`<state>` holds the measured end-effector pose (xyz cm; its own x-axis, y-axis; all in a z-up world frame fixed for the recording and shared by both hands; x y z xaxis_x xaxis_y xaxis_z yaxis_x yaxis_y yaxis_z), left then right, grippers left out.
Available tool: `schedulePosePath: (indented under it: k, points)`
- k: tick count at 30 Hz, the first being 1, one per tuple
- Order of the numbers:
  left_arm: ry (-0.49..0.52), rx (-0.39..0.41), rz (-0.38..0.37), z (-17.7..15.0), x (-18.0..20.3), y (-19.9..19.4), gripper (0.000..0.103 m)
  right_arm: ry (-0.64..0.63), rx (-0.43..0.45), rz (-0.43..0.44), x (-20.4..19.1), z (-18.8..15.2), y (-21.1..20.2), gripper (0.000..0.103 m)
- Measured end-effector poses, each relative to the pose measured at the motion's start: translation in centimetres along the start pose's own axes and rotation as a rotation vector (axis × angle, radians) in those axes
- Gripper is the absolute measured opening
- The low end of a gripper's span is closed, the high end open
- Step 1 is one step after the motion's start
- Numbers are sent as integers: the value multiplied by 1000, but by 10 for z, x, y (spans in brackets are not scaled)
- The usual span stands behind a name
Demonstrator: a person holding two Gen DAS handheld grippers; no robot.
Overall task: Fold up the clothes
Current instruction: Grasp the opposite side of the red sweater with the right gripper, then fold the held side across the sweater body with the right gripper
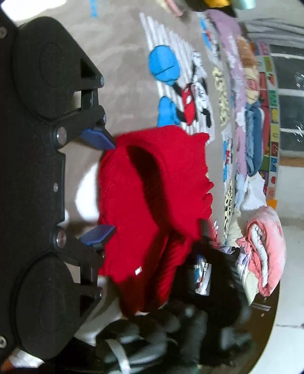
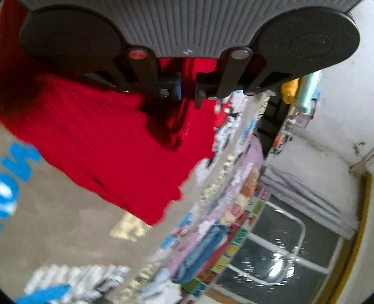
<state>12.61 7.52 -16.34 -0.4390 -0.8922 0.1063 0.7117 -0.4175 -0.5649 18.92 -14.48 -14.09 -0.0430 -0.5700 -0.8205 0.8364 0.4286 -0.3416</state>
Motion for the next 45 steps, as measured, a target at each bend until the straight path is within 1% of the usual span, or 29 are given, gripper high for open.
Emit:
schedulePosePath:
  k: [2, 5, 6, 7, 8, 10, 12, 13, 17, 19, 21, 25, 26, 28, 29, 30, 31, 33, 35, 37, 39, 40, 42, 45]
  points:
    - [-36, -8, -8, 0, 0, 2, 71, -43, 19, 41, -15, 12, -7, 12]
    - [-87, 7, -1, 0, 2, 4, 70, -91, 52, 96, -36, 35, -17, 11]
    - [-96, 19, 21, 1, 2, 4, 68, -107, 63, 115, -43, 42, -21, 11]
    - [-101, 34, 53, 3, 3, 4, 62, -119, 71, 126, -46, 50, -24, 11]
    - [-94, 52, 81, 5, 5, 3, 61, -131, 77, 137, -50, 57, -27, 11]
    - [-39, 91, 112, 10, 14, 1, 41, -156, 88, 151, -51, 72, -35, 11]
    - [33, 123, 132, 14, 27, -1, 35, -174, 95, 156, -49, 84, -43, 11]
    - [64, 133, 127, 15, 34, -1, 27, -185, 99, 154, -48, 90, -46, 11]
    - [218, 143, 152, 15, 64, 6, 24, -196, 119, 135, -29, 110, -66, 11]
    - [310, 137, 170, 13, 77, 12, 24, -191, 126, 123, -17, 118, -75, 11]
    - [400, 121, 172, 8, 90, 18, 24, -190, 130, 106, -4, 125, -82, 11]
    - [497, 76, 180, 0, 100, 28, 24, -179, 140, 65, 23, 127, -95, 11]
    - [501, 69, 176, -1, 99, 29, 23, -167, 145, 55, 32, 128, -97, 11]
    - [466, 64, 144, 2, 95, 29, 23, -137, 145, 35, 49, 126, -100, 11]
    - [432, 61, 111, 4, 92, 27, 25, -122, 142, 23, 59, 123, -101, 11]
    - [404, 55, 73, 6, 89, 23, 33, -105, 137, 15, 68, 122, -100, 11]
    - [381, 57, 38, 8, 86, 17, 38, -88, 132, 6, 77, 121, -98, 11]
    - [333, 75, -26, 14, 76, 1, 38, -74, 127, 1, 87, 122, -93, 11]
    - [253, 103, -78, 21, 61, -15, 38, -71, 120, 1, 92, 124, -88, 11]
    - [176, 137, -88, 28, 46, -25, 37, -88, 109, 9, 90, 129, -83, 11]
    - [105, 155, -71, 32, 33, -28, 36, -111, 97, 17, 87, 133, -77, 11]
    - [89, 154, -64, 32, 31, -27, 35, -120, 93, 21, 86, 135, -75, 11]
    - [82, 141, -53, 34, 31, -20, 34, -117, 90, 31, 86, 137, -73, 11]
    - [131, 88, -73, 30, 47, -2, 34, -109, 98, 52, 87, 138, -74, 11]
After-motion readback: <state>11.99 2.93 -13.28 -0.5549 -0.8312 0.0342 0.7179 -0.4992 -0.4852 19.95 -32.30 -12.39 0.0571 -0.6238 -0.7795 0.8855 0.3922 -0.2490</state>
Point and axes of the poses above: each gripper's, at about its wrist camera, not at the fingertips, and y roughly the way its jaws point, x to its right, z to its top, the point moved 5 cm from there along y, roughly the way its jaws point, and after that the axes turned 1 degree about -x, right-handed, at the moved point
